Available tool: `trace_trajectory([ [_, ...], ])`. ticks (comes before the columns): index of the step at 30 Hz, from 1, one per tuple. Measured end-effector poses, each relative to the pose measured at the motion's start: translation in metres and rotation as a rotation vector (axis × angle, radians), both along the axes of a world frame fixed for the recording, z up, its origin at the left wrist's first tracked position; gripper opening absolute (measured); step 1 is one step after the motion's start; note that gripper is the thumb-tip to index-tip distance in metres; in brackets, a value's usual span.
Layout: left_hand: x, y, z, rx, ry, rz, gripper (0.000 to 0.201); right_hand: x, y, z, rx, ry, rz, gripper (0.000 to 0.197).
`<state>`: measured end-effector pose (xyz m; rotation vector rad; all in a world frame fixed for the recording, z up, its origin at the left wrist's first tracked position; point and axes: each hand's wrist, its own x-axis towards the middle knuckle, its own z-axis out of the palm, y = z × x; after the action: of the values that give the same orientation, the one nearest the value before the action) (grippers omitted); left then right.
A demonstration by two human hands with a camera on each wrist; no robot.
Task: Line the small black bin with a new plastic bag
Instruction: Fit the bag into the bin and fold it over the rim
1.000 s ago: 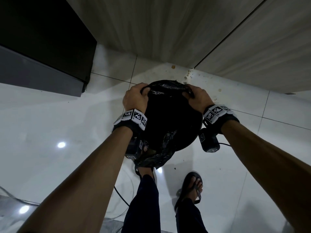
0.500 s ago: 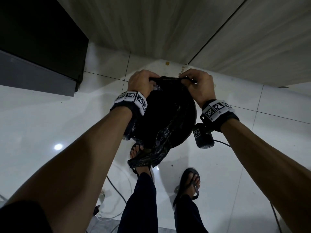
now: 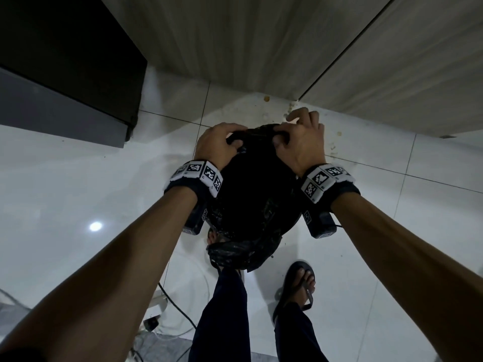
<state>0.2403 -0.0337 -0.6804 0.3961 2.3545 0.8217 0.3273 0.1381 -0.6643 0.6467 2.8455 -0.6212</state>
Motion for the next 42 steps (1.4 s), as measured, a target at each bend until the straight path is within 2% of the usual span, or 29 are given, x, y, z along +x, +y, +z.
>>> trace_trajectory([
  [2, -0.001, 0.011, 0.003, 0.048, 0.002, -0.002, 0.029, -0.003, -0.010, 0.001, 0.004, 0.044, 0.042, 0.030],
  [4, -0.001, 0.020, 0.002, 0.041, -0.019, -0.005, 0.025, -0.002, -0.020, -0.006, -0.079, 0.007, 0.090, 0.032],
  [7, 0.000, 0.026, -0.005, 0.000, -0.019, -0.026, 0.021, 0.010, -0.022, -0.020, -0.173, -0.036, 0.061, 0.030],
  [10, -0.002, 0.023, -0.008, -0.050, -0.031, -0.054, 0.022, 0.025, -0.010, -0.025, -0.189, -0.047, 0.044, 0.028],
  [14, 0.000, 0.016, -0.007, -0.045, -0.049, -0.051, 0.019, 0.035, 0.005, -0.022, -0.143, -0.107, 0.141, 0.036],
  [20, 0.008, 0.003, -0.012, -0.010, -0.033, 0.226, 0.021, 0.031, 0.023, -0.012, -0.104, -0.011, 0.101, 0.053],
  [23, 0.012, 0.000, -0.014, -0.009, -0.038, 0.354, 0.023, 0.033, 0.024, -0.010, -0.106, 0.024, 0.077, 0.055],
  [26, 0.016, 0.000, -0.012, -0.024, -0.023, 0.383, 0.025, 0.033, 0.026, -0.018, -0.216, 0.038, -0.057, 0.049],
  [29, 0.010, 0.006, -0.005, 0.024, 0.037, 0.299, 0.036, 0.028, 0.036, -0.023, -0.345, 0.051, -0.188, 0.035],
  [31, 0.005, 0.016, 0.001, 0.060, 0.135, 0.084, 0.044, 0.023, 0.043, -0.026, -0.427, 0.036, -0.234, 0.031],
  [33, 0.001, 0.032, 0.006, 0.080, 0.201, -0.125, 0.042, 0.020, 0.048, -0.029, -0.469, 0.017, -0.302, 0.029],
  [35, -0.002, 0.045, 0.006, 0.076, 0.215, -0.213, 0.038, 0.018, 0.050, -0.030, -0.486, 0.038, -0.380, 0.029],
  [37, -0.006, 0.052, 0.000, 0.064, 0.187, -0.184, 0.035, 0.017, 0.047, -0.026, -0.422, 0.049, -0.367, 0.034],
  [40, -0.011, 0.055, -0.011, 0.071, 0.083, -0.056, 0.029, 0.012, 0.036, -0.015, -0.172, 0.067, -0.180, 0.051],
  [42, -0.014, 0.056, -0.014, 0.067, 0.010, -0.010, 0.026, 0.007, 0.026, -0.010, -0.082, 0.161, -0.061, 0.056],
])
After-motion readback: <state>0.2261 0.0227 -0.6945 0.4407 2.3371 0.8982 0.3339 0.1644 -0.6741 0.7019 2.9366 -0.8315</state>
